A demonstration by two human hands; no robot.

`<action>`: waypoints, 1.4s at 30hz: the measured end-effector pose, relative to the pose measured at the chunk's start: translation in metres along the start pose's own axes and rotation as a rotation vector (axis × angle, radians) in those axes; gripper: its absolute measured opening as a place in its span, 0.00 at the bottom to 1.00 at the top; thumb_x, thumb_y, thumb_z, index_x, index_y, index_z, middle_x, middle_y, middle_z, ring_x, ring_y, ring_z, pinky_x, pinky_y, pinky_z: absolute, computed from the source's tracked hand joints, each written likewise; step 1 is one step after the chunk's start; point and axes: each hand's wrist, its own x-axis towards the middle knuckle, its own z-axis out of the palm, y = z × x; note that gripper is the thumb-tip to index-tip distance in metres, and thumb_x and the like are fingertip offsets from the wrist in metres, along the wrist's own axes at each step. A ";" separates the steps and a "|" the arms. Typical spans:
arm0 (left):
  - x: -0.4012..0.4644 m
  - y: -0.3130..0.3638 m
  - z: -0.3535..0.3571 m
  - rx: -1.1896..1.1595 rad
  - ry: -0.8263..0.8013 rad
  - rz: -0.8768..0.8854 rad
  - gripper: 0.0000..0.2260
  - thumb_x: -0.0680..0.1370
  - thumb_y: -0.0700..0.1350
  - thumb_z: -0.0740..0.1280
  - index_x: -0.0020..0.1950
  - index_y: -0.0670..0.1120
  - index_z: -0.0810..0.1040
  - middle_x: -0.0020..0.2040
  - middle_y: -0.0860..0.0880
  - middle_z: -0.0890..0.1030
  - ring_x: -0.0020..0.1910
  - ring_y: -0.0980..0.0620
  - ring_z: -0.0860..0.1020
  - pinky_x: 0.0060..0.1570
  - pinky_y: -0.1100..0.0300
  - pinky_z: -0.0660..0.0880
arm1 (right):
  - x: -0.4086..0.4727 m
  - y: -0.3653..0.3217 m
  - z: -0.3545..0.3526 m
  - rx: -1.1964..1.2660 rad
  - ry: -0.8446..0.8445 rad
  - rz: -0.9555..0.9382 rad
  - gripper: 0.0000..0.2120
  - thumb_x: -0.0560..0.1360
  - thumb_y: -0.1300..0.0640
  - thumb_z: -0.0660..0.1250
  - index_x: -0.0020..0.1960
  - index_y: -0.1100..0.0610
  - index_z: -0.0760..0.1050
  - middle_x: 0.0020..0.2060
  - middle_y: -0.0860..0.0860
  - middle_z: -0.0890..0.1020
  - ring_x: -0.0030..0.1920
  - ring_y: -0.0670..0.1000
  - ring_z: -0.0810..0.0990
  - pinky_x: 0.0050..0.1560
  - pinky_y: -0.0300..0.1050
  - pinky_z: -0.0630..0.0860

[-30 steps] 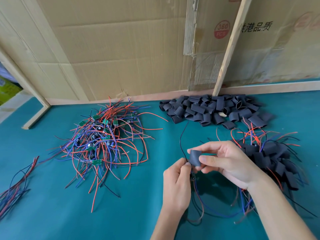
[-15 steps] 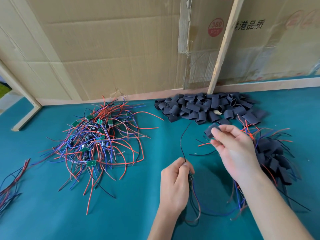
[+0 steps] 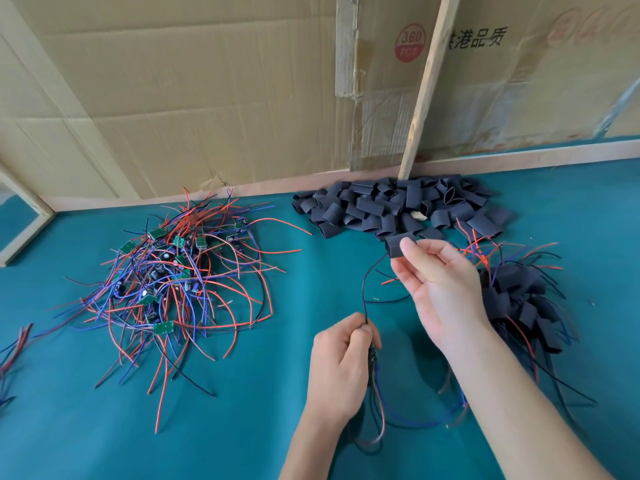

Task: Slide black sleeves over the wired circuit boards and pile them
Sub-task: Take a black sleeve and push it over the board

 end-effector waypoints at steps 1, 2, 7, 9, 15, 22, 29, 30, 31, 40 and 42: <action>0.000 0.000 0.000 0.001 0.000 0.003 0.11 0.76 0.45 0.57 0.35 0.47 0.73 0.27 0.54 0.68 0.29 0.55 0.65 0.32 0.57 0.64 | -0.002 0.000 0.000 -0.020 -0.018 0.014 0.08 0.73 0.64 0.76 0.40 0.58 0.78 0.34 0.50 0.82 0.36 0.50 0.83 0.46 0.42 0.83; -0.001 0.001 0.000 0.000 0.001 0.004 0.11 0.76 0.45 0.57 0.35 0.47 0.73 0.28 0.54 0.69 0.29 0.55 0.66 0.32 0.56 0.64 | -0.004 0.000 0.000 -0.045 -0.043 0.022 0.07 0.72 0.64 0.76 0.42 0.57 0.78 0.34 0.50 0.82 0.35 0.51 0.83 0.45 0.42 0.83; -0.001 0.002 -0.001 0.009 0.009 0.008 0.11 0.77 0.47 0.58 0.36 0.47 0.73 0.29 0.51 0.69 0.30 0.55 0.66 0.33 0.55 0.65 | -0.009 0.003 -0.001 -0.185 -0.165 0.104 0.17 0.71 0.70 0.75 0.56 0.58 0.75 0.37 0.52 0.85 0.40 0.50 0.85 0.42 0.42 0.82; -0.001 0.002 -0.001 0.035 0.022 0.021 0.11 0.76 0.47 0.59 0.36 0.46 0.73 0.28 0.51 0.68 0.29 0.55 0.65 0.32 0.55 0.64 | -0.011 0.004 -0.001 -0.253 -0.232 0.160 0.19 0.70 0.70 0.76 0.57 0.58 0.75 0.39 0.54 0.86 0.40 0.52 0.84 0.41 0.41 0.82; -0.002 0.000 0.000 0.025 0.063 -0.005 0.12 0.77 0.48 0.62 0.36 0.43 0.74 0.25 0.56 0.66 0.27 0.56 0.62 0.28 0.65 0.59 | -0.013 -0.001 -0.006 -0.518 -0.420 0.195 0.23 0.62 0.62 0.78 0.54 0.58 0.74 0.43 0.59 0.87 0.44 0.56 0.84 0.46 0.46 0.80; -0.001 -0.001 0.000 -0.096 0.126 0.001 0.08 0.77 0.51 0.71 0.41 0.50 0.79 0.29 0.56 0.75 0.28 0.59 0.69 0.31 0.68 0.67 | -0.013 -0.001 -0.007 -0.648 -0.366 0.092 0.19 0.65 0.64 0.80 0.51 0.56 0.76 0.43 0.59 0.87 0.44 0.54 0.84 0.54 0.48 0.77; -0.001 -0.004 -0.001 -0.225 0.136 -0.093 0.10 0.70 0.51 0.76 0.48 0.57 0.80 0.40 0.51 0.83 0.33 0.53 0.75 0.39 0.60 0.77 | -0.011 -0.001 -0.008 -0.424 -0.273 0.067 0.17 0.72 0.74 0.73 0.51 0.57 0.71 0.41 0.61 0.86 0.43 0.59 0.84 0.51 0.51 0.81; -0.001 -0.005 0.000 -0.215 0.127 -0.089 0.09 0.71 0.50 0.76 0.48 0.57 0.80 0.41 0.52 0.84 0.33 0.53 0.75 0.38 0.60 0.77 | -0.011 -0.002 -0.008 -0.387 -0.265 0.072 0.17 0.73 0.74 0.72 0.51 0.57 0.70 0.40 0.60 0.86 0.44 0.59 0.85 0.51 0.50 0.81; -0.002 -0.005 0.000 -0.206 0.119 -0.081 0.08 0.71 0.49 0.76 0.47 0.56 0.81 0.42 0.52 0.84 0.32 0.53 0.74 0.38 0.61 0.76 | -0.010 -0.002 -0.008 -0.358 -0.258 0.076 0.17 0.73 0.74 0.72 0.49 0.56 0.69 0.40 0.59 0.86 0.44 0.59 0.85 0.51 0.50 0.81; 0.000 -0.009 -0.001 -0.192 0.205 -0.073 0.09 0.73 0.42 0.78 0.45 0.54 0.82 0.39 0.55 0.84 0.31 0.57 0.74 0.38 0.65 0.76 | -0.009 0.000 -0.010 -0.598 -0.318 0.053 0.22 0.68 0.69 0.78 0.46 0.57 0.66 0.43 0.62 0.87 0.46 0.62 0.86 0.51 0.54 0.79; 0.001 -0.010 0.000 -0.172 0.230 -0.082 0.10 0.72 0.41 0.79 0.44 0.54 0.82 0.38 0.55 0.83 0.31 0.58 0.75 0.37 0.66 0.75 | -0.011 0.001 -0.009 -0.637 -0.348 0.083 0.22 0.64 0.63 0.79 0.47 0.57 0.66 0.42 0.61 0.87 0.46 0.61 0.85 0.50 0.52 0.80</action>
